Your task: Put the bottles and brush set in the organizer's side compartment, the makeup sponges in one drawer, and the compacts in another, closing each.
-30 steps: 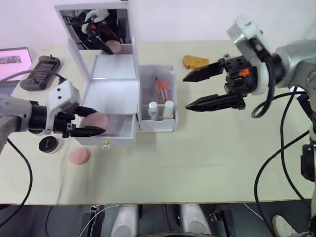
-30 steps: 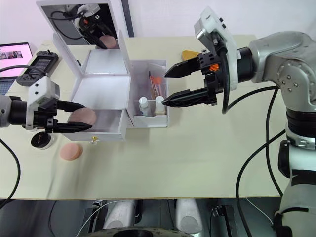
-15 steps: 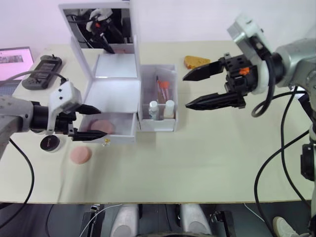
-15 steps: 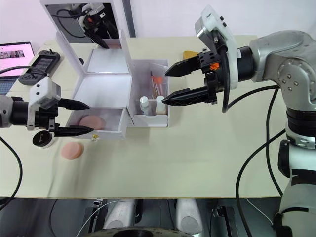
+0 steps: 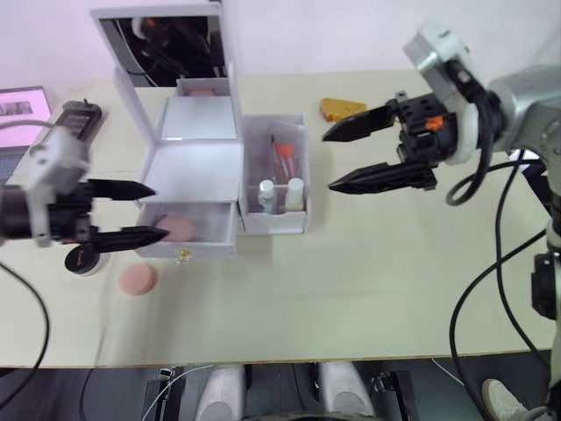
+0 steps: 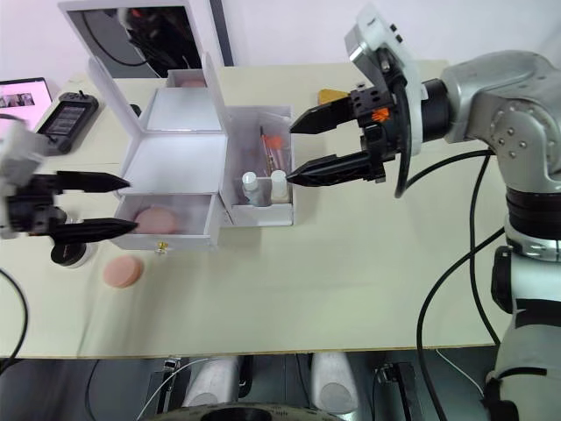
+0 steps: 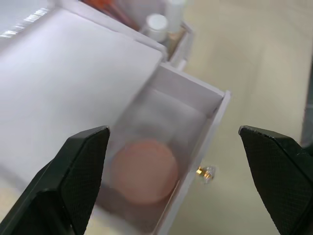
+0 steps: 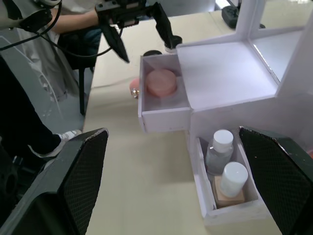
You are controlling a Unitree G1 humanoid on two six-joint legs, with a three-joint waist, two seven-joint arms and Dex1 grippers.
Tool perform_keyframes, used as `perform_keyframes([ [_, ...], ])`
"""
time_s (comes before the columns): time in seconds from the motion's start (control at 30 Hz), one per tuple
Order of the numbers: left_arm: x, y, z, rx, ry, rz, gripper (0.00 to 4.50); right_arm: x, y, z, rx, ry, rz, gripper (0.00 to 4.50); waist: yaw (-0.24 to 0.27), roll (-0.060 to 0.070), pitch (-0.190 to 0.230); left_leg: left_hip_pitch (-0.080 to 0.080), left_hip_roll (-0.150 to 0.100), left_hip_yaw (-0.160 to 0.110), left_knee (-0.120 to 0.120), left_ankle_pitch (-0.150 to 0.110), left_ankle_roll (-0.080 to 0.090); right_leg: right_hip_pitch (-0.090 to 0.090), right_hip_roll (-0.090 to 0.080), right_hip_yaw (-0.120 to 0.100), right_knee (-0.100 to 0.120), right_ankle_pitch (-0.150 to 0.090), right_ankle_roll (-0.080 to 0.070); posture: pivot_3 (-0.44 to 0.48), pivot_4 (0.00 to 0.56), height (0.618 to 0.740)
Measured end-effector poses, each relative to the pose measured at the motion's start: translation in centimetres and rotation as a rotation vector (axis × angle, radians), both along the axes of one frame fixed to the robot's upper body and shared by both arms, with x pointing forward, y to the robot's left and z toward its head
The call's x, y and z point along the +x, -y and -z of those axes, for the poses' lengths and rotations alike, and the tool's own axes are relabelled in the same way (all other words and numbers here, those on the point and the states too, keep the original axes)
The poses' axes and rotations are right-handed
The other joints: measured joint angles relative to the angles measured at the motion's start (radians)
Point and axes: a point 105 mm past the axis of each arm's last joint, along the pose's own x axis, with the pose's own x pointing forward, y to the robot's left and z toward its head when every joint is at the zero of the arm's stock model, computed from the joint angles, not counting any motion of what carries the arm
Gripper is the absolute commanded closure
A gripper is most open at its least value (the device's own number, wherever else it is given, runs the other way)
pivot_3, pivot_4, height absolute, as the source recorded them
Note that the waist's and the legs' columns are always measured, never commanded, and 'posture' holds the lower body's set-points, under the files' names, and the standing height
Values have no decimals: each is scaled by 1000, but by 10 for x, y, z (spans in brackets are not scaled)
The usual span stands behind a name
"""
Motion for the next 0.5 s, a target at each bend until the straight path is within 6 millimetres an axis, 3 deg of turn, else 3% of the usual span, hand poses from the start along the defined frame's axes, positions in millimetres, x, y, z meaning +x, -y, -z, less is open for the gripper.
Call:
perform_keyframes([
  [0.07,-5,-11,1,-34,26,-59,53,0,-2,-4,4,20,-14,0,0,0,0,0,0,0,0,0,0,0,0,0,0,0,0,0,150,740],
  [0.27,-32,-46,42,-117,65,-334,53,26,-6,-13,33,142,14,0,-5,-3,-2,0,1,1,0,0,0,0,1,1,-1,0,-1,0,150,740],
  [0.33,-49,-61,49,-79,81,-425,53,33,12,23,14,118,26,0,12,-15,-9,1,5,0,0,0,0,4,5,1,-5,0,-1,0,150,740],
  [0.4,-71,-80,64,-86,63,-552,53,41,30,70,-1,-5,66,0,20,-15,-9,0,6,2,2,0,-1,5,6,2,-9,1,-2,0,150,740],
  [0.43,-82,-88,71,-85,46,-601,53,44,34,81,-1,-39,83,0,20,-10,-5,-1,6,6,2,0,-1,4,6,6,-11,1,-3,0,150,740],
  [0.5,-93,-93,73,-73,54,-636,53,47,38,80,5,-20,89,0,23,-4,-2,1,6,9,2,0,-1,3,6,9,-10,2,-5,0,150,740],
])
